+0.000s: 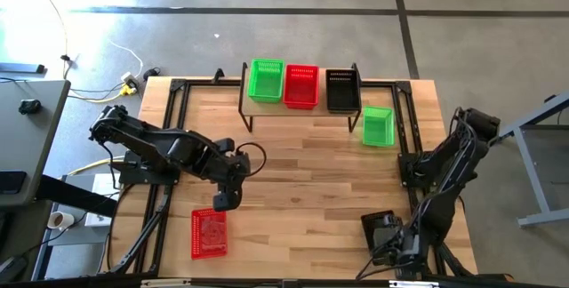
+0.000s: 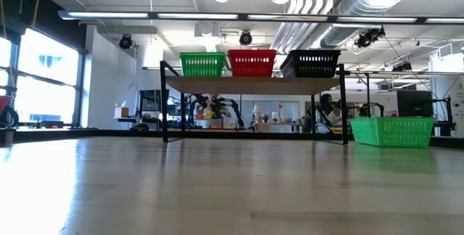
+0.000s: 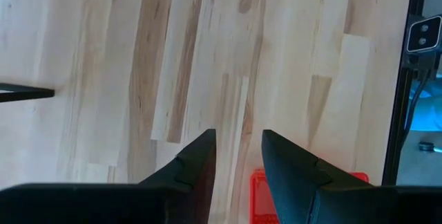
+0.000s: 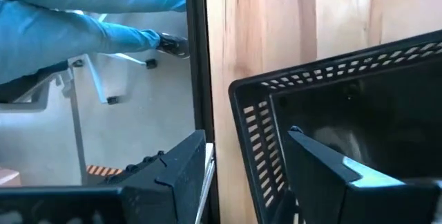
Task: Stack baskets on shelf by color
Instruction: Stack the black bin on top of the stacked black bins on the shelf
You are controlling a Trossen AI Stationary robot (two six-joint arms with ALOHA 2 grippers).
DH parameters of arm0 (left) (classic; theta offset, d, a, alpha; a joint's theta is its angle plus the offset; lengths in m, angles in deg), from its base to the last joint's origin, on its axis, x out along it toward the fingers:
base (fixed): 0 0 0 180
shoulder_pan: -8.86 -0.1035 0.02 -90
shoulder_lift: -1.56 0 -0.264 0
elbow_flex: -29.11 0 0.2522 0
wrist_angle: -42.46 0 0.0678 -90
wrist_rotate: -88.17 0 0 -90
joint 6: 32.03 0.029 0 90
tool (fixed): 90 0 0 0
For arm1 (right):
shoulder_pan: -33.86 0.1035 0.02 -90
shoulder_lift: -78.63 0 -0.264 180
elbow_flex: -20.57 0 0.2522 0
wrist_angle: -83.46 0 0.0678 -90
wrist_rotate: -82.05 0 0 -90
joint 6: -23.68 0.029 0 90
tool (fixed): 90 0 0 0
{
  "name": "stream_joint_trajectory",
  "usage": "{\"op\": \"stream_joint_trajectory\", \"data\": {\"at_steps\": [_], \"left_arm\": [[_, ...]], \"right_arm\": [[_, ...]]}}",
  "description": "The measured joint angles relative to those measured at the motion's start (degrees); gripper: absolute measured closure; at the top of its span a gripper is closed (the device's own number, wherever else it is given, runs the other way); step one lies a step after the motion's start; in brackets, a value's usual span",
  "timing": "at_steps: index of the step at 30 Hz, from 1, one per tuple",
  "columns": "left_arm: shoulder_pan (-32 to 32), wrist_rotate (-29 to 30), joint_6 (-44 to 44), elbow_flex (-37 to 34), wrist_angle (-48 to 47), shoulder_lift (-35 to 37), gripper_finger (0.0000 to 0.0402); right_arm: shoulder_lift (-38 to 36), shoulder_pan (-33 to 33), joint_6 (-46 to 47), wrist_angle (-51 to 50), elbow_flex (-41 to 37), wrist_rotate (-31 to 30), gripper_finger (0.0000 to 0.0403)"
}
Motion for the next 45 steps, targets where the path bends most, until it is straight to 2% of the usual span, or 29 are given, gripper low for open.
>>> {"op": "stream_joint_trajectory", "data": {"at_steps": [16, 25, 29, 35, 36, 41, 45], "left_arm": [[0.00, 0.00, 0.02, 0.00, -0.07, 0.00, 0.0294], [-0.13, -0.02, 0.13, 0.02, -0.07, 0.00, 0.0294], [-0.13, -0.02, 0.13, 0.02, -0.07, 0.00, 0.0294], [-0.13, -0.02, 0.15, 0.02, -0.06, 0.00, 0.0294], [-0.13, 0.03, 0.15, 0.02, -0.06, 0.00, 0.0294], [-0.13, 1.94, 0.02, 0.02, -0.01, 0.00, 0.0294], [-0.13, 2.43, -0.48, 0.02, 0.02, 0.00, 0.0294]], "right_arm": [[8.40, 2.07, -0.85, 2.39, 0.00, 5.20, 0.0222], [11.60, 3.27, 2.28, -1.56, 0.02, 4.76, 0.0224], [11.85, 3.27, 3.16, -2.35, 0.02, 4.68, 0.0264], [11.62, 3.00, 3.18, -2.37, 0.04, 4.30, 0.0380], [11.34, 2.97, 3.18, -2.44, 0.04, 4.26, 0.0390], [8.74, 1.89, 5.10, -2.36, 0.06, 1.68, 0.0383], [5.71, -0.38, 5.11, -2.55, 1.21, -2.06, 0.0400]]}}
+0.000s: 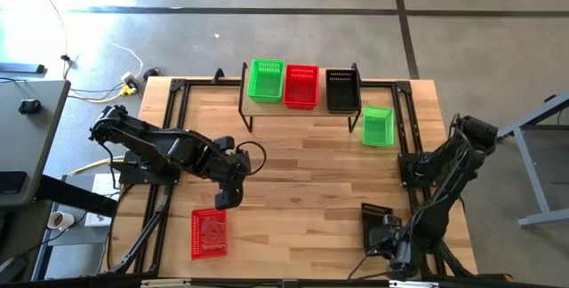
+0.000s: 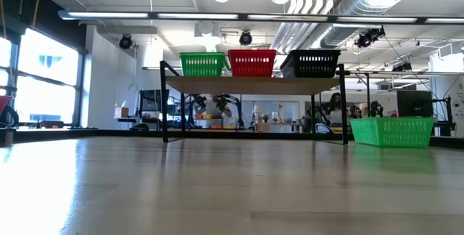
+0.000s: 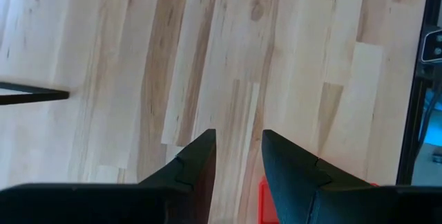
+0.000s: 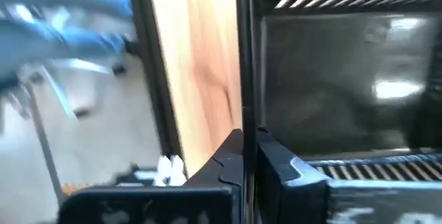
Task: Stack baskets on shelf by color
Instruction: Stack the black bin on top of the stacked black bins on the shelf
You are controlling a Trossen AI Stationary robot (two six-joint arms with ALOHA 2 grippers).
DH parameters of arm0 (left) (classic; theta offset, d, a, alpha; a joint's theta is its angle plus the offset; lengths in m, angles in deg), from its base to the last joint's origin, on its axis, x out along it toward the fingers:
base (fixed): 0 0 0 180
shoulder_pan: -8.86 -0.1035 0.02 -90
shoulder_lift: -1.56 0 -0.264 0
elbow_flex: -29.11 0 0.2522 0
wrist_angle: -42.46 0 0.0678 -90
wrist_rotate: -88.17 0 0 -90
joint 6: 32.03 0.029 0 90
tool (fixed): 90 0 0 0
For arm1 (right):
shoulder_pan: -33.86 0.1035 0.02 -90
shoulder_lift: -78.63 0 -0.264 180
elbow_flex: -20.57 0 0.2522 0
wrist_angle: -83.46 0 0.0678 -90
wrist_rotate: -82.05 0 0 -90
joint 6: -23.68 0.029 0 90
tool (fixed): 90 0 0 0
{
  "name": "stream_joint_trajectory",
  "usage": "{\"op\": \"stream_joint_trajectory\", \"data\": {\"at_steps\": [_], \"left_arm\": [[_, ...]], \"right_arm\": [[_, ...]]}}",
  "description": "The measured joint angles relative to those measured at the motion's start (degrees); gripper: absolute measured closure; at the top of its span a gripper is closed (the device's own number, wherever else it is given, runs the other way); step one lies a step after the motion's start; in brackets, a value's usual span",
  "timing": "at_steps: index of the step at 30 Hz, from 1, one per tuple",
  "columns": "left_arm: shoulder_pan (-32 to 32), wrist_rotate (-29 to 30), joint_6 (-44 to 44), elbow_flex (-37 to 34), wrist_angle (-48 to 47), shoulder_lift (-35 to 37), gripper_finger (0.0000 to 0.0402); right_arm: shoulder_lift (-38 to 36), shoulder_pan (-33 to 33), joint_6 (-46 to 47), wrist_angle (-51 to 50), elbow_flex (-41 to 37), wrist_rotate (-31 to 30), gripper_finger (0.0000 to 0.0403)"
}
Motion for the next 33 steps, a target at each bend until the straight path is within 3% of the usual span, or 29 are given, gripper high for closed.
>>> {"op": "stream_joint_trajectory", "data": {"at_steps": [5, 13, 17, 26, 33], "left_arm": [[0.00, 0.09, 0.12, 0.00, -0.03, 0.00, 0.0294], [0.00, 2.45, 4.86, 0.00, -0.01, 0.00, 0.0294], [-0.31, 6.21, 6.50, 0.00, 0.00, 0.00, 0.0294], [-4.41, 6.16, 13.78, 0.00, -0.02, 0.00, 0.0294], [-8.06, 6.14, 17.20, 0.00, 0.00, 0.00, 0.0294]], "right_arm": [[-2.99, -4.61, -1.86, -1.90, 2.95, -4.27, 0.0402], [-5.00, -14.70, -9.40, -9.05, 11.36, -6.12, 0.0403], [-5.01, -20.32, -15.44, -15.37, 17.45, -6.91, 0.0403], [-5.01, -33.06, -32.41, -32.73, 31.66, -13.57, 0.0403], [-5.01, -44.00, -44.84, -40.59, 37.75, -14.66, 0.0403]]}}
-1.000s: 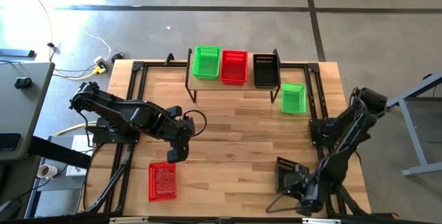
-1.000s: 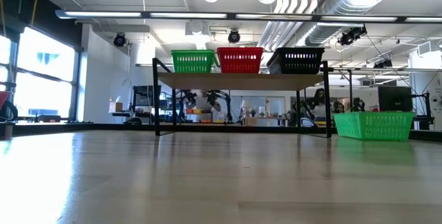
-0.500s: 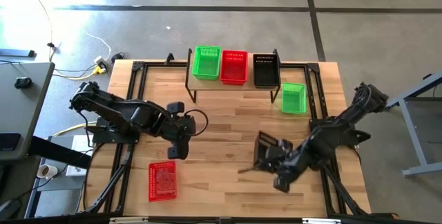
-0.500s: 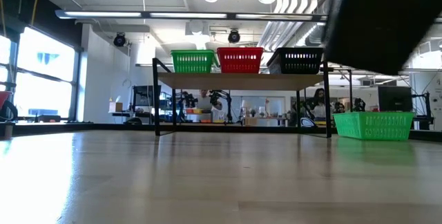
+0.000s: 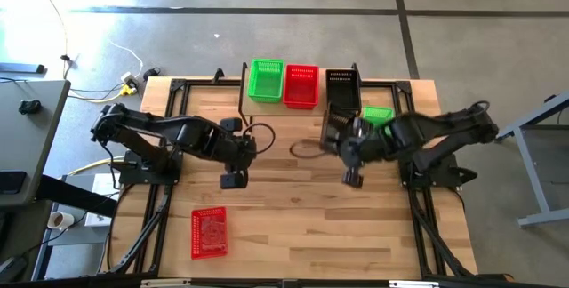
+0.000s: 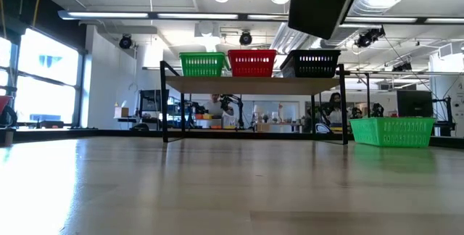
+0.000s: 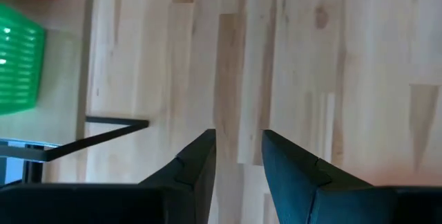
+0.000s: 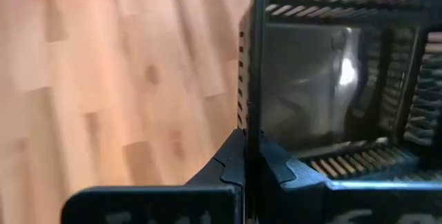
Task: Stack baskets on shelf by color
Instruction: Stack the black bin on top of the stacked black bins on the shelf
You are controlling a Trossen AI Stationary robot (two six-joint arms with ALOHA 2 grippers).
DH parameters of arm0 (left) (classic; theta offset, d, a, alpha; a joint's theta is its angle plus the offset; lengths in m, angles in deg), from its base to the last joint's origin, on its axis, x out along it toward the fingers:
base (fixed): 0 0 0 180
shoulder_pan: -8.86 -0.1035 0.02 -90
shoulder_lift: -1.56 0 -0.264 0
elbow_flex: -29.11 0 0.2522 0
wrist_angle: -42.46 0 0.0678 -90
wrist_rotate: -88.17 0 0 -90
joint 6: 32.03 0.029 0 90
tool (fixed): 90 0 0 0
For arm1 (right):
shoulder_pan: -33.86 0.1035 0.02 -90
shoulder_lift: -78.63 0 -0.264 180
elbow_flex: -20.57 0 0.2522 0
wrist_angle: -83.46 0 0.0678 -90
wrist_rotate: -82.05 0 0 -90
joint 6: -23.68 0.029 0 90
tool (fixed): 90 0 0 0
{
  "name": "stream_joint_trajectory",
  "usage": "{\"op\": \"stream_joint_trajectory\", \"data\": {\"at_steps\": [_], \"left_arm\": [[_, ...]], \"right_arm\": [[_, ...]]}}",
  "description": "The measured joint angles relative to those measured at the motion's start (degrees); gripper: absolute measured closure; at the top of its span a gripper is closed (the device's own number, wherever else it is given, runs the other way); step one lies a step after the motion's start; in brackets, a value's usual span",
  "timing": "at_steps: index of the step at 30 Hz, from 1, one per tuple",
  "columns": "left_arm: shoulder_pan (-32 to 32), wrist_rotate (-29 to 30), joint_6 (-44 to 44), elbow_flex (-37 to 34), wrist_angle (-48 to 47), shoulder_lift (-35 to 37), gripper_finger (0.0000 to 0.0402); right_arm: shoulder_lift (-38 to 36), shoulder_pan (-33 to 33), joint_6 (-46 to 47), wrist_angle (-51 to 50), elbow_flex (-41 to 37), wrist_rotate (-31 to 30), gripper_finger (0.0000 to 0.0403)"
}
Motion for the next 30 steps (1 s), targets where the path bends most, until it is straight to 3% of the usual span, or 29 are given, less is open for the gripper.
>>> {"op": "stream_joint_trajectory", "data": {"at_steps": [10, 20, 30], "left_arm": [[-3.67, -0.26, 0.87, 0.00, 0.00, 0.00, 0.0294], [-4.77, -2.83, -3.19, 0.00, 0.00, 0.00, 0.0294], [-4.77, -3.06, -5.79, 0.04, 2.58, 0.02, 0.0294]], "right_arm": [[0.00, -14.71, -19.47, -3.99, 5.21, -3.62, 0.0403], [0.57, -29.39, -40.83, -6.30, 3.95, -0.68, 0.0403], [2.35, -35.88, -47.29, -6.30, 2.33, 3.90, 0.0403]]}}
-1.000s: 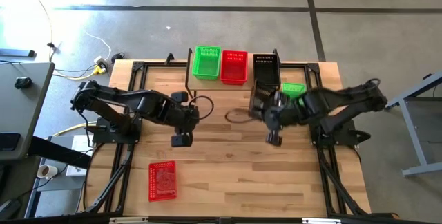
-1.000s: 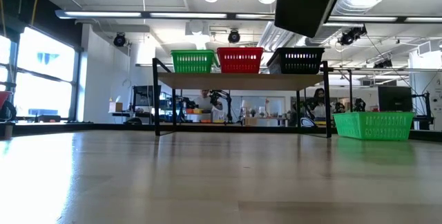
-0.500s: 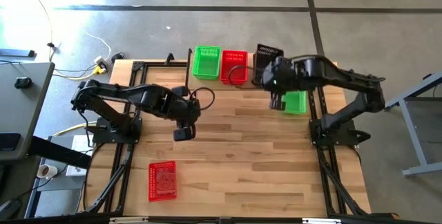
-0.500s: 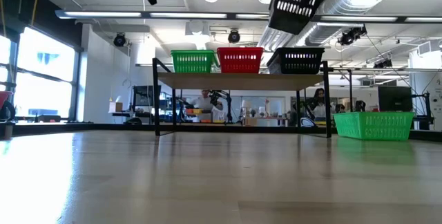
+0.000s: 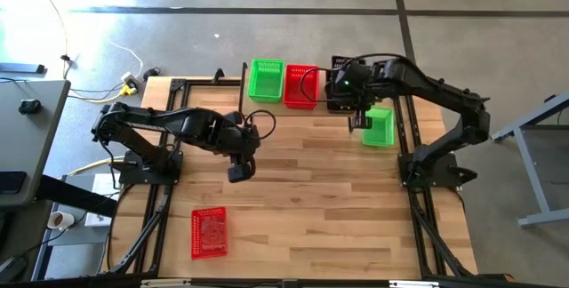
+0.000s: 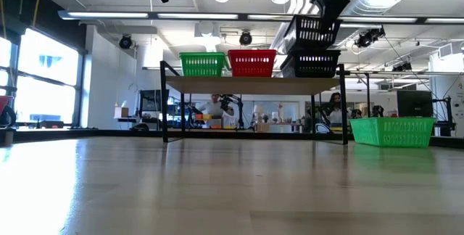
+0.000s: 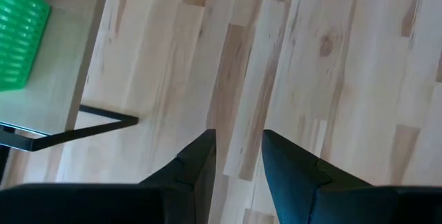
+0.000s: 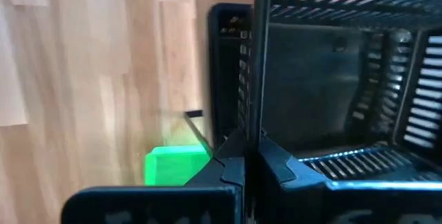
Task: Stack baskets on shelf by color
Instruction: Stack the black bin on top of the stacked black bins on the shelf
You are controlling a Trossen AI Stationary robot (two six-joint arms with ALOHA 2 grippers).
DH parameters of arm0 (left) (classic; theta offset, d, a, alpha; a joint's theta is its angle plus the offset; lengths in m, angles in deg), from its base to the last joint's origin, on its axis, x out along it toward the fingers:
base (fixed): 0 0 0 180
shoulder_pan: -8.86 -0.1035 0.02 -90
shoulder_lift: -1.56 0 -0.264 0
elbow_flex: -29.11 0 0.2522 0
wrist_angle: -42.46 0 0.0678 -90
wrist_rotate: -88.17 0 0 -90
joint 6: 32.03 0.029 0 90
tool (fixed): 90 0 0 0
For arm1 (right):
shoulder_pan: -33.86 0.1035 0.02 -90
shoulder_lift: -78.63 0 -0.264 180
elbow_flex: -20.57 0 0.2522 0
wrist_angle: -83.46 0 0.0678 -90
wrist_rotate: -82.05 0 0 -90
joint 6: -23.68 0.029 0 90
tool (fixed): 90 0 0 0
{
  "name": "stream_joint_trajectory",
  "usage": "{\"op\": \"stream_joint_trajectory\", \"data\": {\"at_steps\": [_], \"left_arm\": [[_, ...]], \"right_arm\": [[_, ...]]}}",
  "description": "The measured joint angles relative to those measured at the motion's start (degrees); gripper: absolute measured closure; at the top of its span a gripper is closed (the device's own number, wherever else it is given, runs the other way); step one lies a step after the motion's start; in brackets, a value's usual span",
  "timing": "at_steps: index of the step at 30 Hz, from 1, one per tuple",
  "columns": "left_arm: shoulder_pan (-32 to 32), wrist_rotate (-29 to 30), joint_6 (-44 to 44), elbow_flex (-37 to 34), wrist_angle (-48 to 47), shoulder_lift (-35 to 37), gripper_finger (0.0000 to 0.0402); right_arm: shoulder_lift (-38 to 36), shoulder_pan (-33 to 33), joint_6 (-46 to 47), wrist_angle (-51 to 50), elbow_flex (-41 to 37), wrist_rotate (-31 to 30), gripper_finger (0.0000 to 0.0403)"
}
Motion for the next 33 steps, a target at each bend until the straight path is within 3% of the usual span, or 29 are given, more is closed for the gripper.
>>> {"op": "stream_joint_trajectory", "data": {"at_steps": [5, 29, 33], "left_arm": [[0.00, -0.01, -1.51, 0.00, 0.51, 0.00, 0.0294], [0.04, -0.26, -4.11, 0.00, 0.40, 0.00, 0.0294], [0.07, -0.26, -4.35, 0.00, 0.42, 0.00, 0.0294]], "right_arm": [[1.92, -1.05, 0.10, -0.01, 0.00, 3.07, 0.0403], [6.00, -2.90, -0.97, -0.83, 0.02, -0.45, 0.0402], [6.00, -2.90, -0.87, -0.84, 0.02, -0.01, 0.0387]]}}
